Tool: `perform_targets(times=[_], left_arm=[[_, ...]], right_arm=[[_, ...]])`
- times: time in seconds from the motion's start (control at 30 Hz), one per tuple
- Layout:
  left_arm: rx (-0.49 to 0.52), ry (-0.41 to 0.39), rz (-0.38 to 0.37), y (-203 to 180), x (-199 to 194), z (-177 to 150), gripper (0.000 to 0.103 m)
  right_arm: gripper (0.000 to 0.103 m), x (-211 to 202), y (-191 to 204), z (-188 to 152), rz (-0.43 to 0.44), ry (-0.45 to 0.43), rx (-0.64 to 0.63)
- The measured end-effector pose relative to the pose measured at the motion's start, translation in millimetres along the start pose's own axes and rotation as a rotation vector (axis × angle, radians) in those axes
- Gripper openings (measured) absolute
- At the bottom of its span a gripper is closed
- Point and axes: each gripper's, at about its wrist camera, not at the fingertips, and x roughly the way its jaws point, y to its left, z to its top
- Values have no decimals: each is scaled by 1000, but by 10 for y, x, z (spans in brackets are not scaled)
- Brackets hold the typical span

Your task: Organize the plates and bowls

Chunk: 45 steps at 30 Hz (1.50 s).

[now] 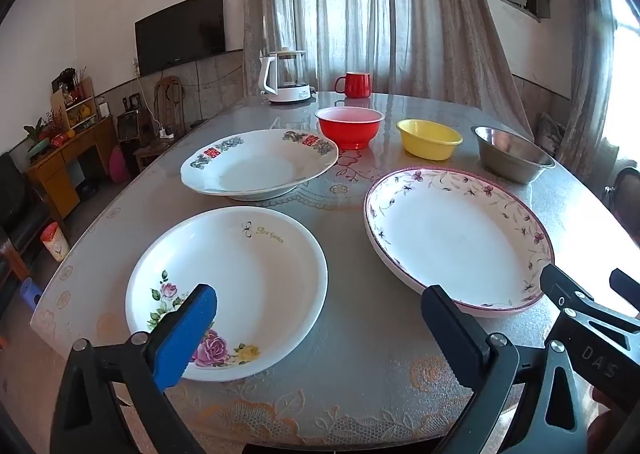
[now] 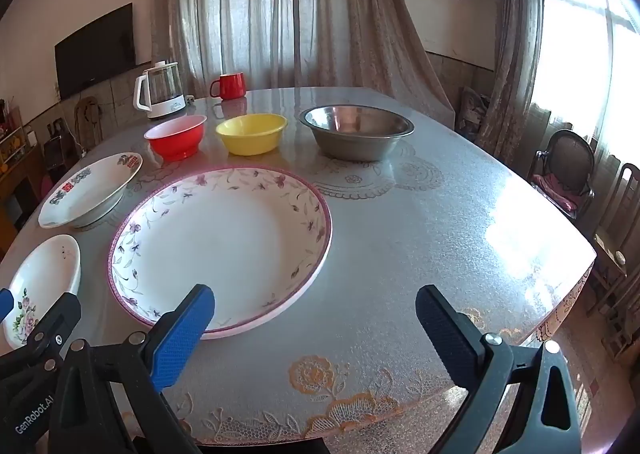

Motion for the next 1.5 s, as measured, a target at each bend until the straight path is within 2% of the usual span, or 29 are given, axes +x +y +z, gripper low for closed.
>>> perform_targets(times=[1.5], left_arm=[[21, 34, 24, -7, 66, 27, 103]], right_arm=[[103, 83, 53, 40, 29, -7, -11]])
